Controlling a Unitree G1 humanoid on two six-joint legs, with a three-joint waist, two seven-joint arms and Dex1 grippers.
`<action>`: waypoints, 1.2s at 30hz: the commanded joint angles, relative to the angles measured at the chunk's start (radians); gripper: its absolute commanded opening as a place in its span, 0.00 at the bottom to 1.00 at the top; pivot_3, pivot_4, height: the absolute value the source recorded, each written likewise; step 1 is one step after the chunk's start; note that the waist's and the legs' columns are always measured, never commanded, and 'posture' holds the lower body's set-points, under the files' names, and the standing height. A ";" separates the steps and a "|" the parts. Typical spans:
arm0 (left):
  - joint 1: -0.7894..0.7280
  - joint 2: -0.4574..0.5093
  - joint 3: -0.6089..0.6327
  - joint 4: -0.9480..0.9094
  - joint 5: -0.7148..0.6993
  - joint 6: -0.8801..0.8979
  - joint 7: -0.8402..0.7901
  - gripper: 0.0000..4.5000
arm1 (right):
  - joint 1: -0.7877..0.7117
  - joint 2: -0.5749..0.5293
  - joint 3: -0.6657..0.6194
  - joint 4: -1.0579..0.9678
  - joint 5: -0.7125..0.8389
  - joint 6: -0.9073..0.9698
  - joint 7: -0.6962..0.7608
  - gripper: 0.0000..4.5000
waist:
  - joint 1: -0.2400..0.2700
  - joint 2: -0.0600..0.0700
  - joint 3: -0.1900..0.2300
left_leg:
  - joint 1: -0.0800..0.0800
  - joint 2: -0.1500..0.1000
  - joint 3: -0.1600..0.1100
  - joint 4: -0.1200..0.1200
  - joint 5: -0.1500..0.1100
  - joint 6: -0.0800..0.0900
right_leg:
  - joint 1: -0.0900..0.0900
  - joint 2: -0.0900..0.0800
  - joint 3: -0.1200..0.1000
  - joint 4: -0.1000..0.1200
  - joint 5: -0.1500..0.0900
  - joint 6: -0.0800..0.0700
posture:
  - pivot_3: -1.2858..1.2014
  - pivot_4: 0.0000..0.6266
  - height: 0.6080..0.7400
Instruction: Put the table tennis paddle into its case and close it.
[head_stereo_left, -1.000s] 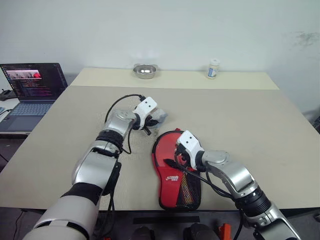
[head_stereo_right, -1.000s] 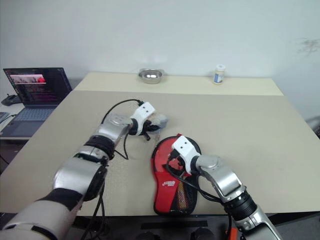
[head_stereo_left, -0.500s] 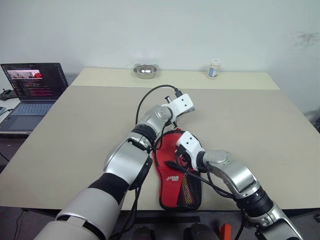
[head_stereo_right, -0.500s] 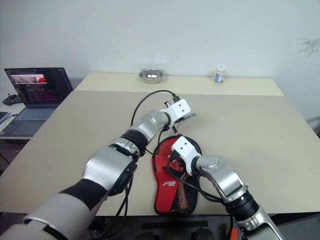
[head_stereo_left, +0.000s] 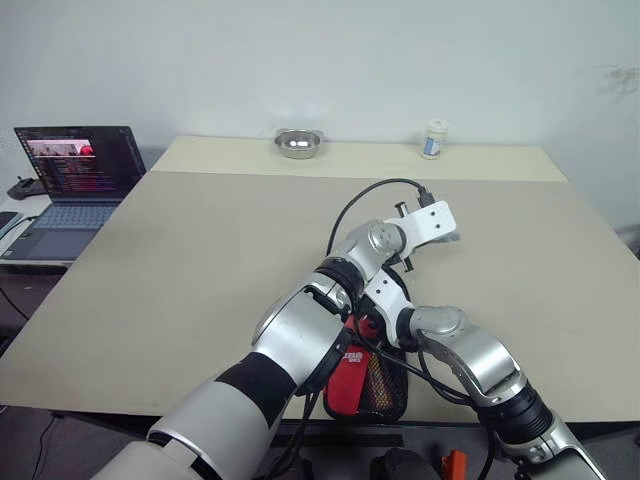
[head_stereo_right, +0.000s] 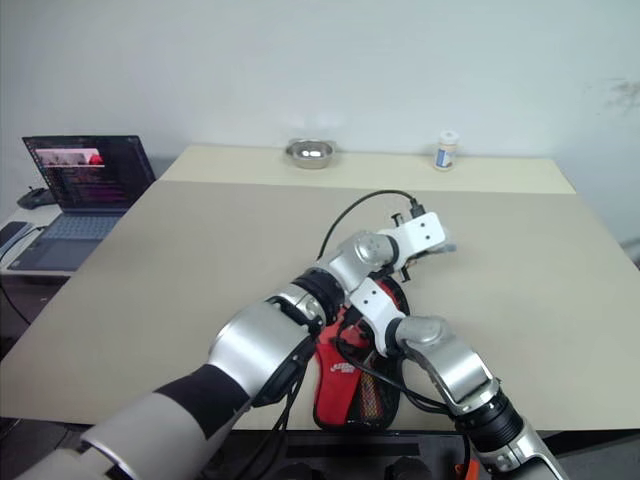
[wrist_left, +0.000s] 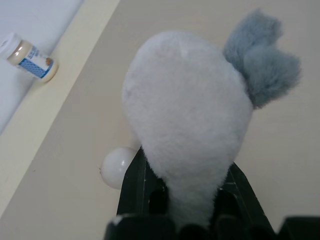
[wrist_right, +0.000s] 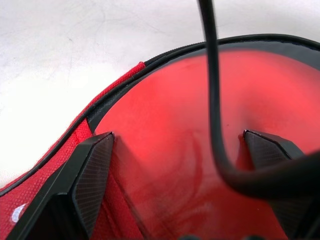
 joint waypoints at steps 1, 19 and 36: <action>-0.033 -0.104 -0.007 -0.045 -0.001 -0.056 -0.028 0.09 | 0.040 0.004 0.064 0.087 -0.009 0.078 0.002 1.00 | 0.000 0.000 0.000 | 0.000 0.000 0.000 0.000 0.000 0.000 | 0.000 0.000 0.000 0.000 0.000 0.000 | 0.52 0.24 1.00; -0.022 -0.012 0.034 -0.055 -0.032 -0.073 -0.117 0.99 | -0.005 0.005 0.047 0.128 -0.022 0.046 0.019 1.00 | -0.002 0.001 -0.001 | 0.001 0.000 0.000 0.000 0.000 0.000 | 0.000 0.000 0.000 0.000 0.000 0.000 | 0.52 0.24 1.00; 0.007 0.351 0.258 -0.136 -0.255 -0.070 -0.283 0.99 | -0.028 -0.010 -0.148 -0.289 0.140 0.256 0.029 1.00 | -0.018 0.000 0.002 | -0.007 0.001 -0.001 0.000 0.000 0.000 | -0.005 0.000 -0.002 -0.001 0.000 0.000 | 0.52 0.24 1.00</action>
